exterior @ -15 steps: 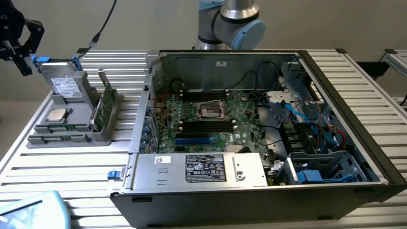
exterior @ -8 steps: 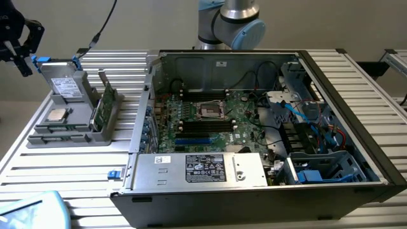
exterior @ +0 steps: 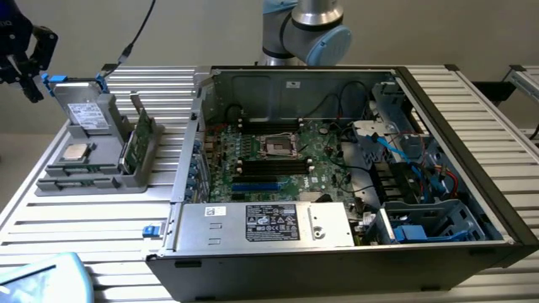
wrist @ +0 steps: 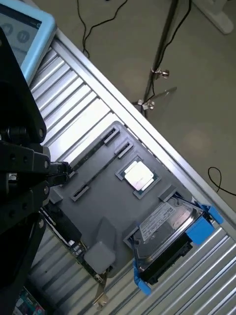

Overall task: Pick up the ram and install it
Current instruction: 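Pick up the ram and move it above insertion slot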

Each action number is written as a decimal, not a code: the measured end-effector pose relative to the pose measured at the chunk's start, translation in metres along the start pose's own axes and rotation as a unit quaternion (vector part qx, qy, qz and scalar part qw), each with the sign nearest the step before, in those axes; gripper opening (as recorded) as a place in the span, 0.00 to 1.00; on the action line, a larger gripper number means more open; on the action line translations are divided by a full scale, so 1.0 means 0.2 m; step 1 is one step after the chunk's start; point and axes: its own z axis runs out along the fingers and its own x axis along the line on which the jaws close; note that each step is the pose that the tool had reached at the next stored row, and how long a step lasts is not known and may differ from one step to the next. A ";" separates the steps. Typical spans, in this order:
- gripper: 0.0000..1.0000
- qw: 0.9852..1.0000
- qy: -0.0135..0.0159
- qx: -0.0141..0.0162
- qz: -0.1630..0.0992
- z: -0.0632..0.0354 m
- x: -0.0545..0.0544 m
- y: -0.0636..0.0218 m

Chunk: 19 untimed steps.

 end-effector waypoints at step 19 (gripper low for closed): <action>0.11 0.985 0.009 0.007 -0.172 0.015 0.00 -0.001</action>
